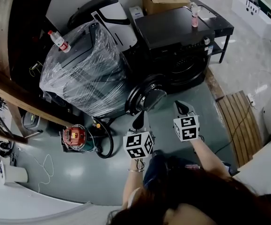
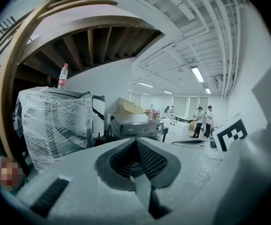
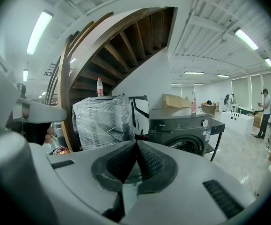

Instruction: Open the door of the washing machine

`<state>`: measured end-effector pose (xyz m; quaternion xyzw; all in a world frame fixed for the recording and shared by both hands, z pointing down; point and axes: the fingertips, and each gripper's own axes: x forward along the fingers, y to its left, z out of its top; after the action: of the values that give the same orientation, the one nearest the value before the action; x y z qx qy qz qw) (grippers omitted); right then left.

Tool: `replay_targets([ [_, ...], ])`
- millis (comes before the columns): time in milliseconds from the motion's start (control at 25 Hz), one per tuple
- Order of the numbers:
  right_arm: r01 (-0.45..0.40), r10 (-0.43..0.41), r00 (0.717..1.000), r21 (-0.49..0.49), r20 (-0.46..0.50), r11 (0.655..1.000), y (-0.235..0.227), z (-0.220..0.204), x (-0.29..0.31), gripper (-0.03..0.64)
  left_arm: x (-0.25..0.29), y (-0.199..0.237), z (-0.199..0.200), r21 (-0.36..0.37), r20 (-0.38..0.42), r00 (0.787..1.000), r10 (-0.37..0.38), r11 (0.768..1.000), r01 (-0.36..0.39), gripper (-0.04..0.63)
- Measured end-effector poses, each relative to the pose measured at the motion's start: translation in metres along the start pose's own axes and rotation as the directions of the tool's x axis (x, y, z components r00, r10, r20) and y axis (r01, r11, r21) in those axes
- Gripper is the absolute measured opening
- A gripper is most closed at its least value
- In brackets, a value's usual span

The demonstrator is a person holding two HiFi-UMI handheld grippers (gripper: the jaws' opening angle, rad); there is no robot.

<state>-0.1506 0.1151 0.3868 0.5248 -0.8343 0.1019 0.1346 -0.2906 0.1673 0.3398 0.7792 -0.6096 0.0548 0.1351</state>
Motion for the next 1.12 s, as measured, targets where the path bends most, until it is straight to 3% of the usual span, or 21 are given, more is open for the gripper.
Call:
replay_targets([
  [640,0.127,-0.112,0.984,-0.109,0.141,0.986,-0.024,0.07,-0.037,0.0,0.013,-0.024,0.053,0.124,0.08,0.986,-0.144,0.983,0.134,0.011],
  [1120,0.179,-0.164,0.977,-0.109,0.137,0.978,-0.023,0.075,-0.045,0.0,0.014,-0.017,0.06,0.138,0.087,0.981,-0.175,0.977,0.162,0.011],
])
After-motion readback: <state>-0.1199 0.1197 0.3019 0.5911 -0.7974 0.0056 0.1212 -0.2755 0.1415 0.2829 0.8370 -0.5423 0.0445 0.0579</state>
